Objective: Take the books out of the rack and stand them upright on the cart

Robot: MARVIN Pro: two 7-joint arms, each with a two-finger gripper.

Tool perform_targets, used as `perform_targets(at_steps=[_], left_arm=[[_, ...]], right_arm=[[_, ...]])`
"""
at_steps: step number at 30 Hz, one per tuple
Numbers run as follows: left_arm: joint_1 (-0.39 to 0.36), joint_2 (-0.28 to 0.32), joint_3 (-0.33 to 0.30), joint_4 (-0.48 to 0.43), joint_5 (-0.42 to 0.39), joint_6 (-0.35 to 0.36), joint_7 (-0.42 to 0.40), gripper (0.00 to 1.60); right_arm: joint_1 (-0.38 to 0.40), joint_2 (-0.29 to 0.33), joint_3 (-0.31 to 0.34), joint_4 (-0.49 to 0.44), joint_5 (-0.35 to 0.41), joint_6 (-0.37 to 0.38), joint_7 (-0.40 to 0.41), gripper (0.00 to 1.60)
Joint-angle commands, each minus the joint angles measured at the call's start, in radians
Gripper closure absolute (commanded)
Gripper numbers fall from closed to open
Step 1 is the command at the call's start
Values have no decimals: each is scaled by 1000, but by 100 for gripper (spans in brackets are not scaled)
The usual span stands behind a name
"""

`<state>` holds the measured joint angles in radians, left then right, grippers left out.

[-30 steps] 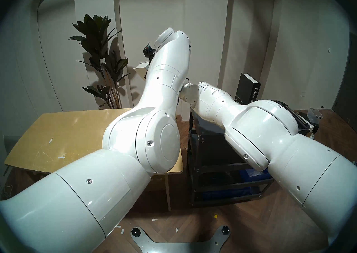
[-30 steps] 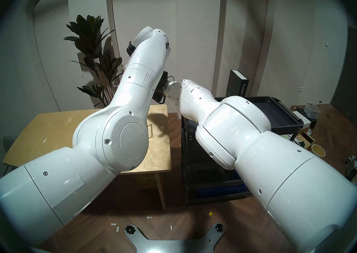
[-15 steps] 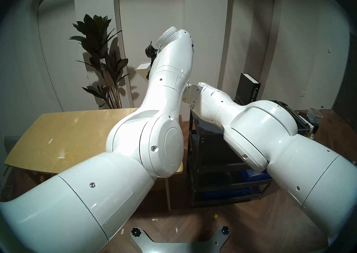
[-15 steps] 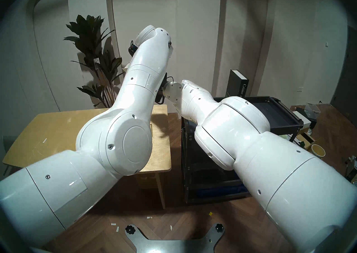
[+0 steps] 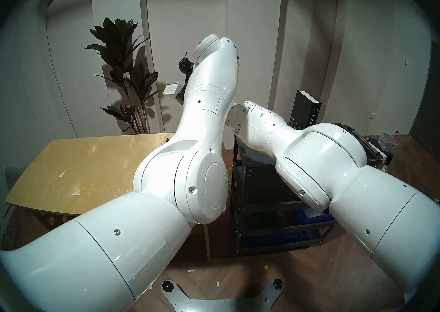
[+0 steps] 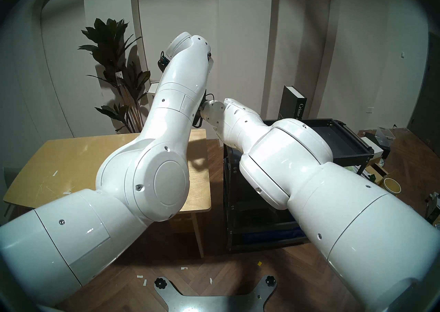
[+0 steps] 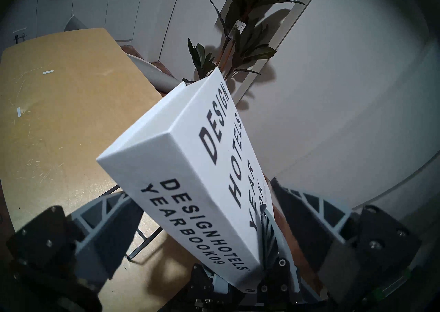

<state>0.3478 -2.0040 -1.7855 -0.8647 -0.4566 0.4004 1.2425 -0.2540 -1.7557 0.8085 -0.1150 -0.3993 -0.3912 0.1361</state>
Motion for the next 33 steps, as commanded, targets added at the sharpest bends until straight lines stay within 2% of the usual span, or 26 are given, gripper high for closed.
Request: perform_targets(at_steps=[1, 10, 14, 24, 33], left_arm=[[-50, -3, 26, -70, 11, 4, -5, 0], [-75, 17, 27, -149, 17, 10, -1, 0], [-87, 44, 22, -192, 24, 9, 4, 0], [-88, 145, -11, -296, 55, 11, 19, 0], [-57, 266, -88, -404, 96, 16, 47, 0]], right_arm=[[21, -3, 4, -12, 2, -1, -11, 160], [22, 3, 15, -8, 14, -1, -23, 160], [23, 8, 24, -6, 24, 0, -32, 160], [18, 30, 44, 7, 38, 2, -43, 160], [-13, 69, 87, 15, 71, 6, -71, 160]])
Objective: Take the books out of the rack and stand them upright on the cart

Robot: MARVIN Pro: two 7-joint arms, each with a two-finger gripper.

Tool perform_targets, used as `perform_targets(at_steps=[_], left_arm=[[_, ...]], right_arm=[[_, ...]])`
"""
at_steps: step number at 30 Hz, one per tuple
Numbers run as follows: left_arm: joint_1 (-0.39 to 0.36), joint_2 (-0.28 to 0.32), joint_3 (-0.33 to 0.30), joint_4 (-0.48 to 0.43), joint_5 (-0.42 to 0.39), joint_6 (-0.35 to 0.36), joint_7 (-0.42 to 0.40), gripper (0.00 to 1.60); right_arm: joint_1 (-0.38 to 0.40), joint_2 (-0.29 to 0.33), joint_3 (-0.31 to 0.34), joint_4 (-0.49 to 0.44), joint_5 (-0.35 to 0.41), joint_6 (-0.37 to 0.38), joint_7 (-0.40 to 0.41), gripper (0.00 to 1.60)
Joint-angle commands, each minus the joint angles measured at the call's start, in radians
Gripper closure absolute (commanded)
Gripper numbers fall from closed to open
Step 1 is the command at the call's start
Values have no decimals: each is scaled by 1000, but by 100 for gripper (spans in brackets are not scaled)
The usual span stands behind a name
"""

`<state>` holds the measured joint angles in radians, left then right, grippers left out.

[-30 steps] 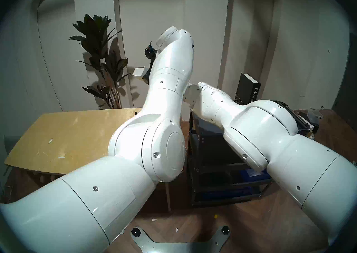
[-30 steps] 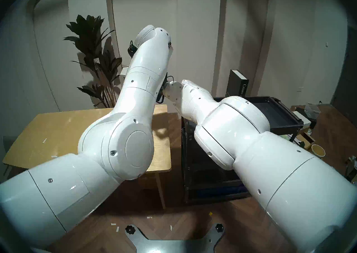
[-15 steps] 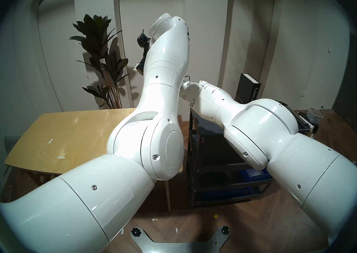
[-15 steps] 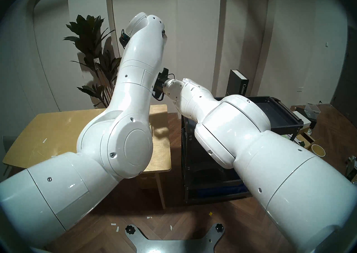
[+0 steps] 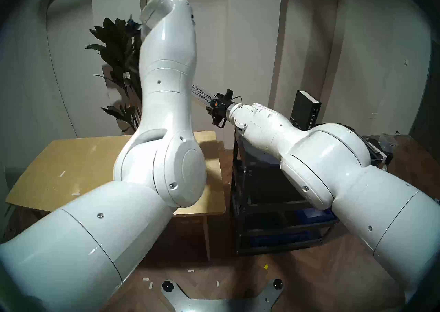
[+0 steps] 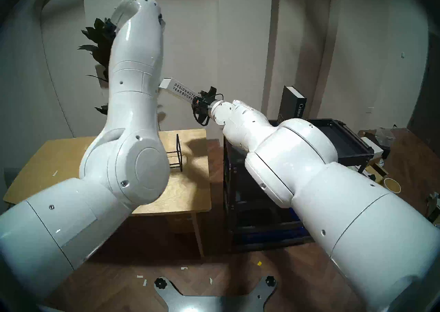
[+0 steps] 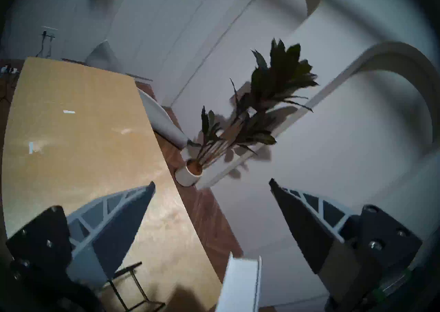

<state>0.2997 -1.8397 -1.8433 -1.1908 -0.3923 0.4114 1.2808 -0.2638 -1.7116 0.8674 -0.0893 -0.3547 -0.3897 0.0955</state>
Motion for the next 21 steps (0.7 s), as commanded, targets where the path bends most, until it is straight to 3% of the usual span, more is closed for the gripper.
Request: perform_targets(at_steps=[1, 9, 21], left_arm=[[-4, 110, -37, -85, 34, 7, 11, 0], [43, 159, -93, -140, 48, 30, 23, 0], [105, 186, -123, -206, 52, 81, -1, 0]], right_arm=[[-7, 27, 33, -11, 30, 4, -33, 160], [-40, 26, 87, -13, 74, 3, -72, 160], [-54, 20, 166, -23, 137, 12, -121, 160]])
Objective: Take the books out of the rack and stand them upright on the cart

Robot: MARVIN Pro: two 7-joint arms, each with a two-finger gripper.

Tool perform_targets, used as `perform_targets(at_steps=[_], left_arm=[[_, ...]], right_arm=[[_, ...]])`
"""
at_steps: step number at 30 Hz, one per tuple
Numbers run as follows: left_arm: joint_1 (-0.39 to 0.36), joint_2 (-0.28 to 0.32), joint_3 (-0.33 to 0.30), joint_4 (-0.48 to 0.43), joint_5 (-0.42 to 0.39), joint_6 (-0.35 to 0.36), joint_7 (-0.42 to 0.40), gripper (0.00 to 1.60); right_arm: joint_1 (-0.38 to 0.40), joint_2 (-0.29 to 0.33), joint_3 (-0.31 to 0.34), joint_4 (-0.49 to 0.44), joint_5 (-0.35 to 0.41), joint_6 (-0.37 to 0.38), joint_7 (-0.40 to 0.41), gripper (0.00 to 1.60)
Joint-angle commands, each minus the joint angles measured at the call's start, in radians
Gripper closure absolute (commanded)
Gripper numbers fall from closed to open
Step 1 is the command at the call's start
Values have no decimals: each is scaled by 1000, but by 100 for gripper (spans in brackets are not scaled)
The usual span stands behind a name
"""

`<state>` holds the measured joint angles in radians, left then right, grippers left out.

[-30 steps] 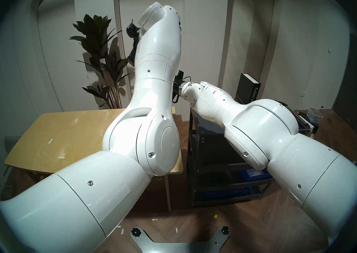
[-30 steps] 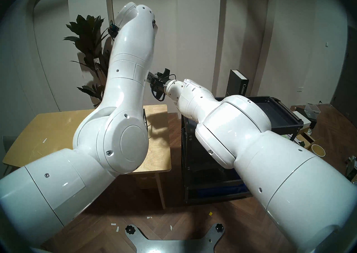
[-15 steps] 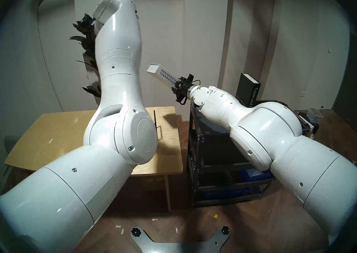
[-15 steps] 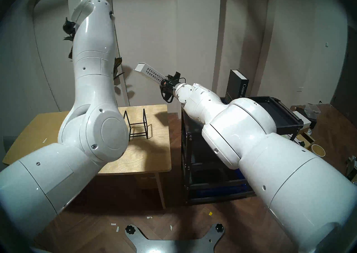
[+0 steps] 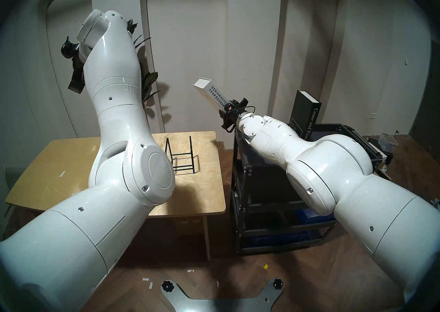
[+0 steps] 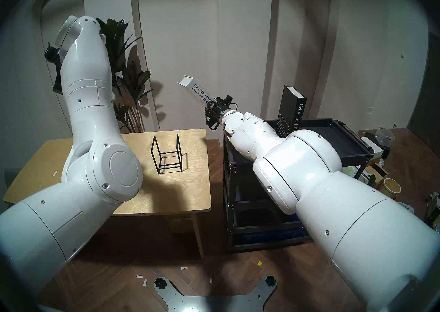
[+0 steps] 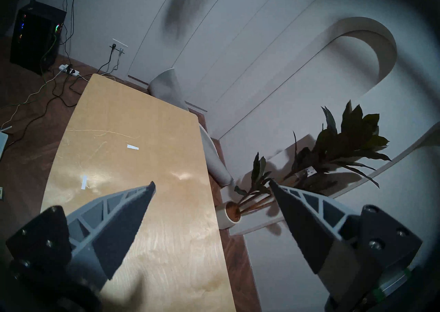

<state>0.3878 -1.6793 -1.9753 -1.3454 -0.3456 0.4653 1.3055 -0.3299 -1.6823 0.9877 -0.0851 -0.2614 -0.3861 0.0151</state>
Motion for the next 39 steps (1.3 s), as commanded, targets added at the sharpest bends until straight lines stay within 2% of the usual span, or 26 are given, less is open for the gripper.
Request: perform_targets(at_steps=[1, 15, 22, 30, 33, 34, 36, 37, 39], left_arm=[[17, 26, 9, -52, 5, 28, -25, 0], [99, -1, 66, -147, -10, 115, -93, 0], [162, -26, 112, -235, -22, 179, -130, 0], [253, -45, 155, -360, -46, 268, -173, 0], [293, -51, 165, -412, -55, 303, -201, 0], [296, -50, 166, -402, -56, 309, -205, 0], [333, -55, 171, -459, -63, 337, -228, 0], [335, -52, 171, -446, -62, 344, -232, 0], [362, -52, 173, -479, -67, 366, -252, 0]], right_arm=[[12, -10, 45, -27, 43, 9, -40, 160], [8, 0, 149, -24, 127, 46, -85, 160], [18, 4, 199, -29, 168, 75, -90, 160], [28, 16, 233, -31, 196, 108, -59, 160], [37, 21, 238, -33, 200, 123, -36, 160], [38, 22, 238, -33, 201, 126, -28, 160], [40, 26, 243, -35, 205, 134, -8, 160], [41, 27, 242, -35, 205, 136, 1, 160], [40, 29, 244, -36, 207, 138, 21, 160]])
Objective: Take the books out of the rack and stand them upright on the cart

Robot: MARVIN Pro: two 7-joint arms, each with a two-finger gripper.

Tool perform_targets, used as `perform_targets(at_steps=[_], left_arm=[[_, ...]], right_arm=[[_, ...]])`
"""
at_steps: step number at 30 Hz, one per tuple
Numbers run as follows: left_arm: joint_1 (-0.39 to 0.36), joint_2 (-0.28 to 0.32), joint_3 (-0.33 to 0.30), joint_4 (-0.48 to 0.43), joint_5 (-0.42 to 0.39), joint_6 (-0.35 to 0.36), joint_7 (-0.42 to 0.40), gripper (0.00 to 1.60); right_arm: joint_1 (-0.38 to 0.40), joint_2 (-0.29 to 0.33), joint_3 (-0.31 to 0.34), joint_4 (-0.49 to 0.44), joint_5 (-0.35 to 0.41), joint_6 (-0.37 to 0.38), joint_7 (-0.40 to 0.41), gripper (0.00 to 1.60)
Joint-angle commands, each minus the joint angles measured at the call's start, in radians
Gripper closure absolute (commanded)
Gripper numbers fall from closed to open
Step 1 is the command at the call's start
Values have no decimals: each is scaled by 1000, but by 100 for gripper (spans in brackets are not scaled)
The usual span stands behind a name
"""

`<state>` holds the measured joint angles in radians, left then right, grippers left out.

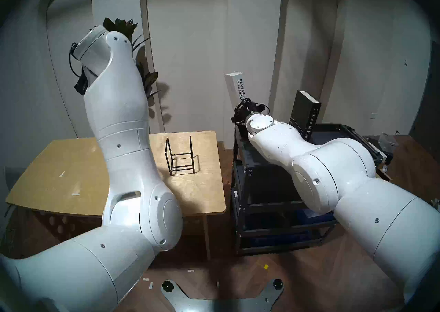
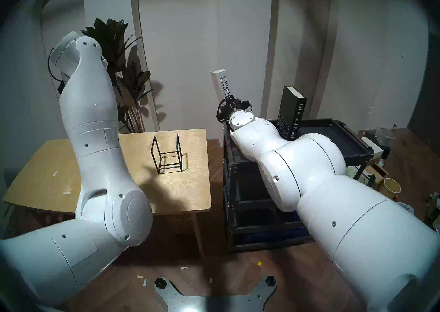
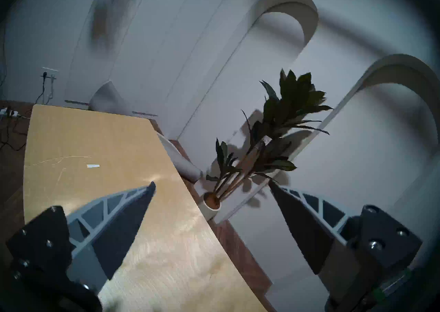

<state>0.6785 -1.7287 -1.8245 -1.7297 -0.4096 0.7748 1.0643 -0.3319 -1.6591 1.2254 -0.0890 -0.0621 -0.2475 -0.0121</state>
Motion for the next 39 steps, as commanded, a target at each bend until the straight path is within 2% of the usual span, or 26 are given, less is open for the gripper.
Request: perform_targets(at_steps=[1, 10, 18, 19, 20, 25, 33, 39], left_arm=[[90, -4, 22, -119, -5, 72, -23, 0], [207, -3, 22, -239, -21, 180, -127, 0], [319, -6, 50, -366, -42, 185, -212, 0], [313, -2, 52, -344, -41, 185, -213, 0], [342, -5, 59, -384, -48, 185, -221, 0], [415, -2, 93, -459, -70, 185, -233, 0], [460, 22, 129, -487, -97, 185, -225, 0], [476, 40, 151, -489, -128, 185, -204, 0]], right_arm=[[41, 9, 3, -31, 5, 2, 62, 160], [11, 29, 39, -34, 39, -26, 123, 160], [-20, 55, 61, -36, 57, -73, 161, 160], [-25, 57, 62, -36, 59, -80, 164, 160], [-29, 59, 64, -36, 60, -86, 167, 160], [-40, 69, 76, -35, 70, -96, 173, 160], [-47, 103, 82, -33, 70, -99, 172, 160], [-69, 103, 88, -32, 72, -106, 152, 160]])
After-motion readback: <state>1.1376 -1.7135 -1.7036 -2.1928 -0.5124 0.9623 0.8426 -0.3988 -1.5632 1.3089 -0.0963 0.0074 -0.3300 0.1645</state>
